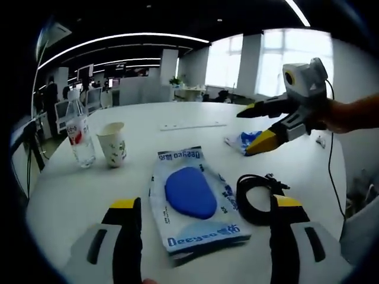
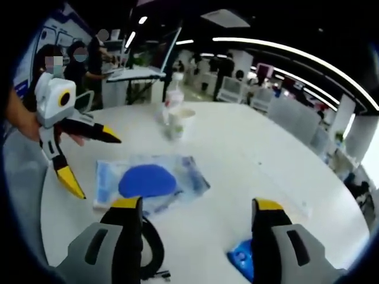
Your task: Arrange the tabletop items into an orderly group along one side of the table until the central work area is clear of visible clutter.
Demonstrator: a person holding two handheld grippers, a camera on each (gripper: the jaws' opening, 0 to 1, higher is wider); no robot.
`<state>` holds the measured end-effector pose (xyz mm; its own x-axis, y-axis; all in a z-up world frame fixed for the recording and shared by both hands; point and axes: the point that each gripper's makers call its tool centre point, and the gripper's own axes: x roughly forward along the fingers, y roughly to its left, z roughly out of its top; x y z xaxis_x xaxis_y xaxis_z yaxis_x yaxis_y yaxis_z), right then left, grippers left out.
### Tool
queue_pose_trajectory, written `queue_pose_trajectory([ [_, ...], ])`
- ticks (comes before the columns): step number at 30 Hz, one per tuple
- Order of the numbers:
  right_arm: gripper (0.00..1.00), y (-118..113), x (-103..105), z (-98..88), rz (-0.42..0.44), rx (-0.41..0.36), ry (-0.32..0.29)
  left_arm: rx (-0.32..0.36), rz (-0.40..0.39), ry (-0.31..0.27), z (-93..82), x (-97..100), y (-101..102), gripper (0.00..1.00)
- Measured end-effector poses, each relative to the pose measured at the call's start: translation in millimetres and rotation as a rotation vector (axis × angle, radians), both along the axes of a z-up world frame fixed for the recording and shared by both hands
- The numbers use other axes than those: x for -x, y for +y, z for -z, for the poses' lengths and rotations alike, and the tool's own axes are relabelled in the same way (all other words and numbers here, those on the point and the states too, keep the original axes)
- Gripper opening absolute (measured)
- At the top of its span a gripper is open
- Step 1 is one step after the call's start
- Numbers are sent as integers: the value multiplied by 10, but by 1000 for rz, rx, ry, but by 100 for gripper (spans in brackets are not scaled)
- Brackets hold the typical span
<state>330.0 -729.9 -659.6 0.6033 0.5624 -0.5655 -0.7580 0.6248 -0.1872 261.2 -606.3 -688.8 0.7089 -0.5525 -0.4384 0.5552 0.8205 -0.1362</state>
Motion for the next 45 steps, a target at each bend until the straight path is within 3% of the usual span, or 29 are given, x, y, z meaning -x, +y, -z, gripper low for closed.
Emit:
queue_pose_trajectory([
  [18,62,250,-104,287,-75,-6,42,-37,-26,-21,114,32,84,82],
  [28,57,434,-201,448,-119,-3,49,-95,3,-37,185,75,120,80],
  [45,54,551,-368,544,-151,10,48,-99,-7,-43,220,116,153,79],
])
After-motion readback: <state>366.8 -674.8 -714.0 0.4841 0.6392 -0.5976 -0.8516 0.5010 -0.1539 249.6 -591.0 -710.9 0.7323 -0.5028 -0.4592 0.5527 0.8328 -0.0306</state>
